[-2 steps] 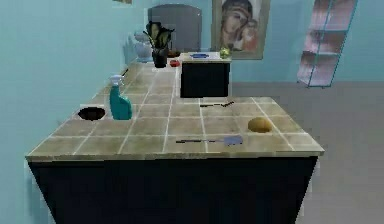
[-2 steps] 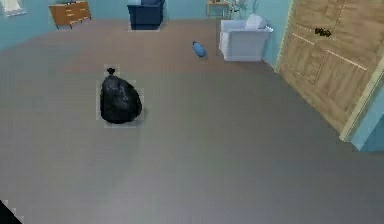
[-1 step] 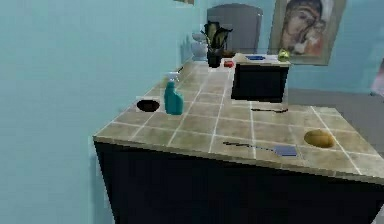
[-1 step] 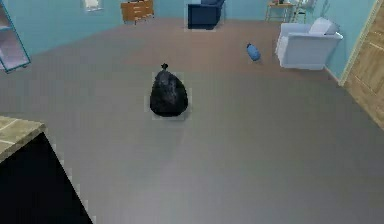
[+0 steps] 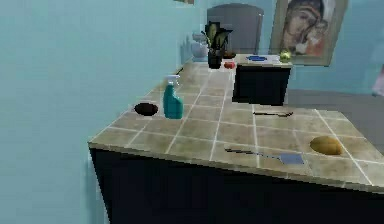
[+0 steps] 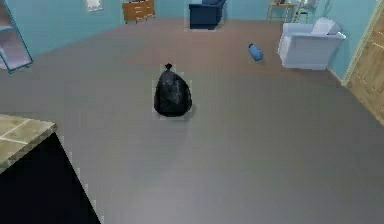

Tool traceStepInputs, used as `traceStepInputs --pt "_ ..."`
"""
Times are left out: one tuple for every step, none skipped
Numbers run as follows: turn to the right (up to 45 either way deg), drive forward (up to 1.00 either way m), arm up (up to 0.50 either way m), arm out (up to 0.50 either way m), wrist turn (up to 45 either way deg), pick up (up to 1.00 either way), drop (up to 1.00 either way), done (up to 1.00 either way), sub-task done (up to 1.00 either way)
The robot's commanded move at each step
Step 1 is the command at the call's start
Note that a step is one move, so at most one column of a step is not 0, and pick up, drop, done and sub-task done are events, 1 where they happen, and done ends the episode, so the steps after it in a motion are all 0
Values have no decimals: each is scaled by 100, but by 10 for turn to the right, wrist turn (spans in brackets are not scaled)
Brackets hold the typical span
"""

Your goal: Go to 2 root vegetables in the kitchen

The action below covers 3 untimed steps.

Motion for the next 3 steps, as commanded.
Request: traceStepInputs --pt "360 0 0 0 0 0 0 0 0" --pt "0 0 0 0 0 0 0 0 100" --pt "-210 0 0 0 0 0 0 0 0"
